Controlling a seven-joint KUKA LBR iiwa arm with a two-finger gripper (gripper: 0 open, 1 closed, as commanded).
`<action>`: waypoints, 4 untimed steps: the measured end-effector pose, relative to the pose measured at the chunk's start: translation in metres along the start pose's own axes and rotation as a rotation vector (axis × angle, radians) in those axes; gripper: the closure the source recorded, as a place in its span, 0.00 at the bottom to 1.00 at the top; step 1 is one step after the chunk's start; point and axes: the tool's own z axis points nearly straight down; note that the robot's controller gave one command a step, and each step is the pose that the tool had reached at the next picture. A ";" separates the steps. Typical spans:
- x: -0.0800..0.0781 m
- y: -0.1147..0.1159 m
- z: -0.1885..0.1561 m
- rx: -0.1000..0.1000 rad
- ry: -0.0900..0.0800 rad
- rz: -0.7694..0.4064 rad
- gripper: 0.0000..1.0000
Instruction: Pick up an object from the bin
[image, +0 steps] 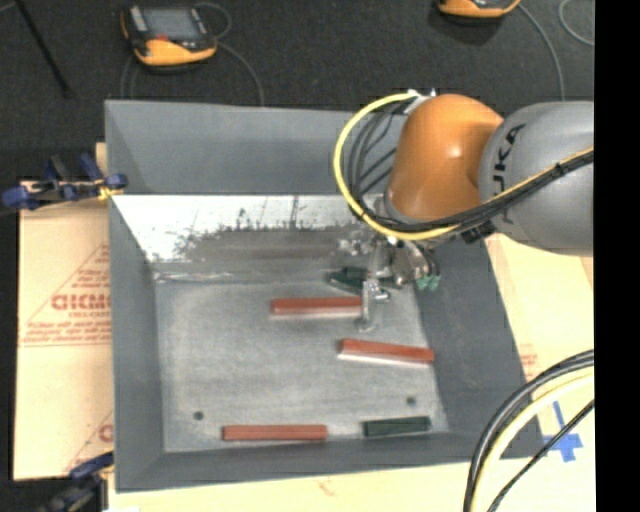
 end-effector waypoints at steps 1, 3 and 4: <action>0.009 -0.013 0.024 0.000 -0.001 0.213 0.00; -0.006 0.005 0.089 -0.002 -0.008 0.254 1.00; -0.006 0.005 0.089 -0.002 -0.008 0.254 1.00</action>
Offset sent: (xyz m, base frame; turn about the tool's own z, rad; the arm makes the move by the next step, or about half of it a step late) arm 0.0024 0.0035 -0.0928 0.0656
